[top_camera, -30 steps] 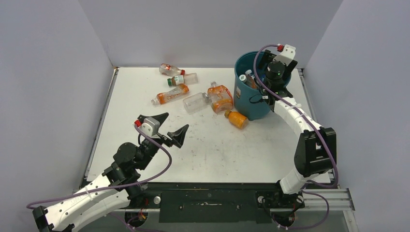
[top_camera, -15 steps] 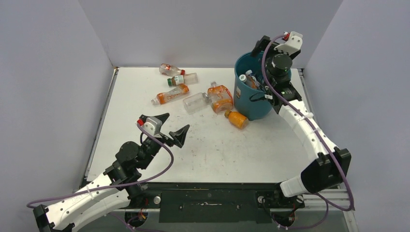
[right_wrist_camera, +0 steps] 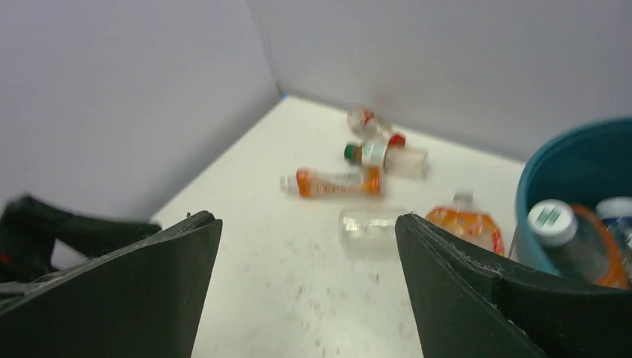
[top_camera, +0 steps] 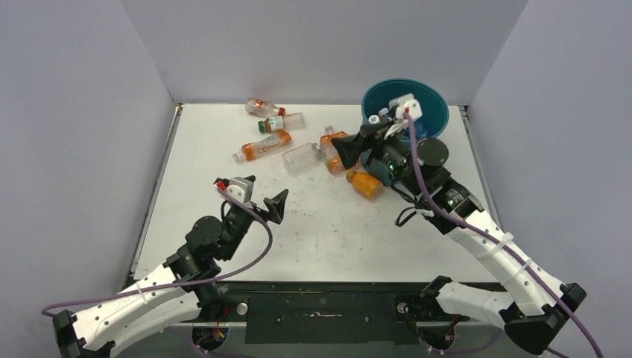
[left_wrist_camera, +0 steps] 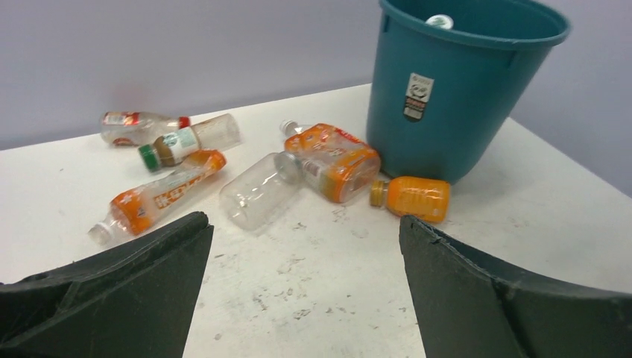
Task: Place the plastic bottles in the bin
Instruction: Place the plastic bottle in the trash bin, then move the plastic bottle to the center of the board.
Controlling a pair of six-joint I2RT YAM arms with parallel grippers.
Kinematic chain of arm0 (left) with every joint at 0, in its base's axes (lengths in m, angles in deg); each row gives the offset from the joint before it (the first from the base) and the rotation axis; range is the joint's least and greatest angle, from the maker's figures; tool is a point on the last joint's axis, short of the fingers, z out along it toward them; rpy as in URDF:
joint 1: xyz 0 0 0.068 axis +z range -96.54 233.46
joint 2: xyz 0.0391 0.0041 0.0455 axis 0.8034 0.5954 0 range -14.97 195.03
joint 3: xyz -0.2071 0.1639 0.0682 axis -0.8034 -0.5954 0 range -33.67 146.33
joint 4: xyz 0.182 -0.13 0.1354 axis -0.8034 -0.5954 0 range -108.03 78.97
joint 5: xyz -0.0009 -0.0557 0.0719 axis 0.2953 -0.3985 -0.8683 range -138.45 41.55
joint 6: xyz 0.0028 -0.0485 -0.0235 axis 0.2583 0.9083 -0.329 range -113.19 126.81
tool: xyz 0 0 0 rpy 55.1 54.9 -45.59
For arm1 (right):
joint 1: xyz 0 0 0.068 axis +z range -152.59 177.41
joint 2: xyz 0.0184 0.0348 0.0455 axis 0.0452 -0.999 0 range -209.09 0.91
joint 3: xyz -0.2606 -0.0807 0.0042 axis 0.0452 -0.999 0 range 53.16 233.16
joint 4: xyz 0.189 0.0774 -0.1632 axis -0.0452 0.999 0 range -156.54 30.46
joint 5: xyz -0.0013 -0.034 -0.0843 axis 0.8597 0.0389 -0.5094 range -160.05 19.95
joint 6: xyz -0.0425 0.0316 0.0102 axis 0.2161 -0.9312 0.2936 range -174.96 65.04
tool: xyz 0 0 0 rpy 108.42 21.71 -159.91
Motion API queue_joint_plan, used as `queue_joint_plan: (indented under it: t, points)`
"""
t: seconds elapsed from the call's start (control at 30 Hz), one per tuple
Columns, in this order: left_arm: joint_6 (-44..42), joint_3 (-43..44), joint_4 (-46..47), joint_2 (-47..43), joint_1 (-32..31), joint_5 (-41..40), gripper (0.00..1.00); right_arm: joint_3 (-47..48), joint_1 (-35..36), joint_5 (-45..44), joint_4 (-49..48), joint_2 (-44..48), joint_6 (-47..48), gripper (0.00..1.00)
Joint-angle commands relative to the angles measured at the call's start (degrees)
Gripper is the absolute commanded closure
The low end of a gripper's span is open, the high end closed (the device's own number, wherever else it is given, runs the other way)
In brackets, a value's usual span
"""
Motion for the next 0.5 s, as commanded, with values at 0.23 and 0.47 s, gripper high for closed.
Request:
queue_joint_plan:
  t: [0.23, 0.47]
  points:
    - [13.86, 10.76, -11.19, 12.01, 3.75, -7.27, 0.04, -33.88, 2.4, -0.4, -1.96, 14.62, -16.33, 0.1]
    - [38.21, 11.74, -9.68, 24.61, 18.55, 13.72, 0.04, -46.14, 2.49, -10.17, -5.34, 14.48, -23.55, 0.1]
